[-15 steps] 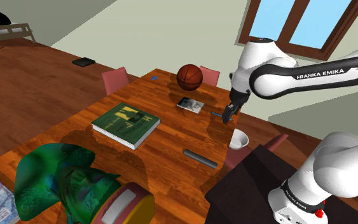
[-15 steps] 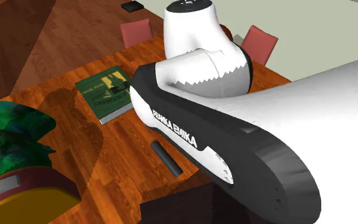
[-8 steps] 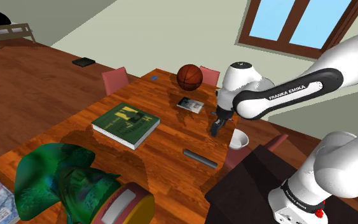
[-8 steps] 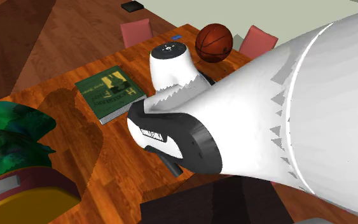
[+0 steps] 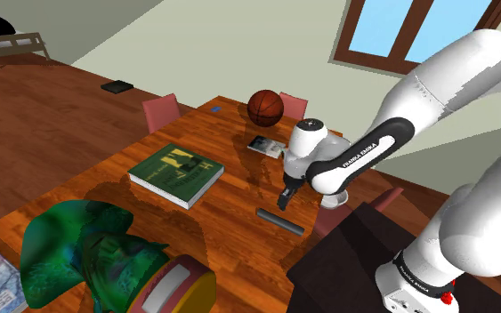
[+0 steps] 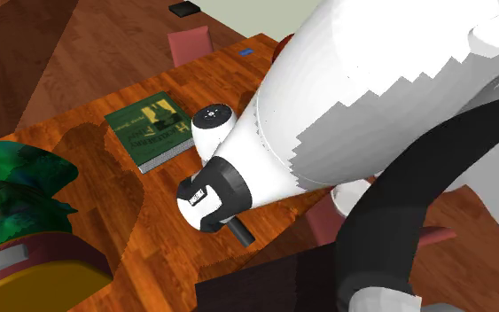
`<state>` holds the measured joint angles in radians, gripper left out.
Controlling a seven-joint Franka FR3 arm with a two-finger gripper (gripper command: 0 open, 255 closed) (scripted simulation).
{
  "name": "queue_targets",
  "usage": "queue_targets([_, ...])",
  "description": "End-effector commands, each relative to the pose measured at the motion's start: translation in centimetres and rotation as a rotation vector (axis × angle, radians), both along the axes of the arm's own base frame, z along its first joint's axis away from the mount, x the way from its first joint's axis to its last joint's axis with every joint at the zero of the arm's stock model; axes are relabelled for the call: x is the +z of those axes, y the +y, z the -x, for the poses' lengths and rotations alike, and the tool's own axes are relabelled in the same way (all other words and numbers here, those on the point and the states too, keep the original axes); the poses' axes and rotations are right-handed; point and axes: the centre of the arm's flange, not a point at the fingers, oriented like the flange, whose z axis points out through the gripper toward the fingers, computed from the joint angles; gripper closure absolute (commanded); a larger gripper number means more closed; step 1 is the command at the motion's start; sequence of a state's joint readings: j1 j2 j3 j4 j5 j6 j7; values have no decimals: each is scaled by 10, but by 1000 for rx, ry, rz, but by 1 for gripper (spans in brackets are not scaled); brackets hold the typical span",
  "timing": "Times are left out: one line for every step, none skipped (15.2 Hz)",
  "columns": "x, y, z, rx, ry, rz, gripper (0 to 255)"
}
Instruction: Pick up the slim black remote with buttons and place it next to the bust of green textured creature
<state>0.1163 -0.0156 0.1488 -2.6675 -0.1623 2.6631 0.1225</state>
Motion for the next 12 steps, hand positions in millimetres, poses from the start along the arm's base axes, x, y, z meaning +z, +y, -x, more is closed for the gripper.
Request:
queue_targets([-27, 10, -5, 20, 0, 1, 0])
queue_targets([-39, 14, -8, 29, 1, 2, 0])
queue_targets([-52, 18, -10, 39, 2, 3, 0])
queue_targets([-64, 23, -13, 48, 2, 4, 0])
queue_targets([-70, 25, -14, 53, 3, 5, 0])
queue_targets([-75, 24, -14, 53, 3, 5, 0])
queue_targets([-80, 24, -14, 53, 3, 5, 0])
queue_targets([-86, 24, -14, 53, 3, 5, 0])
queue_targets([-91, 23, -15, 53, 3, 5, 0])
queue_targets([-96, 23, -15, 53, 3, 5, 0])
queue_targets([-101, 23, -15, 53, 3, 5, 0])
queue_targets([-107, 22, -15, 53, 3, 5, 0])
